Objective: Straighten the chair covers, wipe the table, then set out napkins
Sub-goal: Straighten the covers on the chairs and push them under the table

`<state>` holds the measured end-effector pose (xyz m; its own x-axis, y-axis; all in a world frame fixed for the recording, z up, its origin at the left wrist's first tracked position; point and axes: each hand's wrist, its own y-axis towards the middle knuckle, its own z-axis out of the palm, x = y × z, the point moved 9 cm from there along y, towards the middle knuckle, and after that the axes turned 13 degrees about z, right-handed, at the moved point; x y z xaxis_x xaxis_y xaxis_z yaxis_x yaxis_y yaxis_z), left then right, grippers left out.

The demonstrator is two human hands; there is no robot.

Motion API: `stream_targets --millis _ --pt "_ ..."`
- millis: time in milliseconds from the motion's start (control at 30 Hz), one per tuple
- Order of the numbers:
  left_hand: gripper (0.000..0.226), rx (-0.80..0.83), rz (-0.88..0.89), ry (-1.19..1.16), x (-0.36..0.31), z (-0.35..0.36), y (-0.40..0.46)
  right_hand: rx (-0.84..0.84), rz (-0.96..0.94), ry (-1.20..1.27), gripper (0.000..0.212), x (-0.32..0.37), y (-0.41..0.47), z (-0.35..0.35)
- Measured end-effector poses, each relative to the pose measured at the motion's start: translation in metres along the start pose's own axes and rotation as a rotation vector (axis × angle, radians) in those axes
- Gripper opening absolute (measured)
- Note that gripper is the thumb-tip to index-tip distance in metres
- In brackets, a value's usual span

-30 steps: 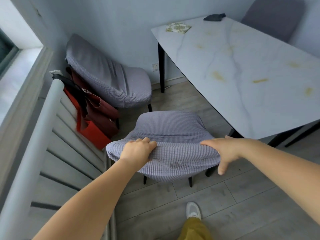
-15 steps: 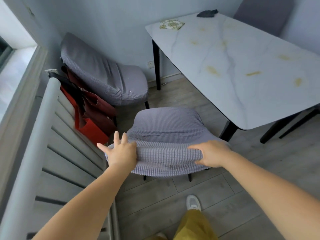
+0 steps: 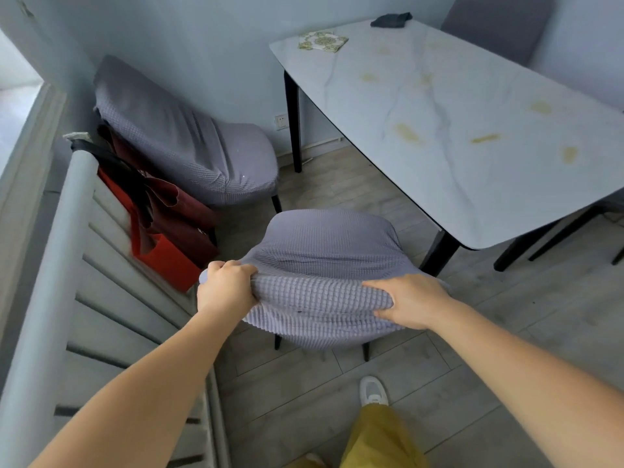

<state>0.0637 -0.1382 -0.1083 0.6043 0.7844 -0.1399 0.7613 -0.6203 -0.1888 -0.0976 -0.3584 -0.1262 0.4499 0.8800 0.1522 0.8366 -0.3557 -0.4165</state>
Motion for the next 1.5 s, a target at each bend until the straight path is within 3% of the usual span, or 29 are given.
stream_targets --millis 733,800,933,1000,1267,1500 --pt "0.052 0.08 0.259 0.097 0.092 -0.018 0.098 -0.091 0.08 0.011 0.059 0.088 0.05 -0.009" --pt "0.05 0.071 0.297 0.116 0.094 -0.019 0.099 0.013 0.026 0.064 0.059 0.091 0.055 -0.006" --pt "0.047 0.059 0.287 0.099 0.094 -0.017 0.096 0.479 -0.026 0.282 0.07 0.082 0.059 0.007" --pt "0.046 0.039 0.321 0.104 0.094 -0.016 0.097 0.568 -0.028 0.364 0.079 0.081 0.057 0.009" --pt "0.052 -0.035 0.346 0.082 0.094 -0.016 0.072 0.477 0.034 0.425 0.081 0.088 0.038 0.027" --pt "0.054 -0.005 0.433 0.119 0.108 -0.018 0.081 0.353 0.099 0.476 0.078 0.119 0.008 0.04"
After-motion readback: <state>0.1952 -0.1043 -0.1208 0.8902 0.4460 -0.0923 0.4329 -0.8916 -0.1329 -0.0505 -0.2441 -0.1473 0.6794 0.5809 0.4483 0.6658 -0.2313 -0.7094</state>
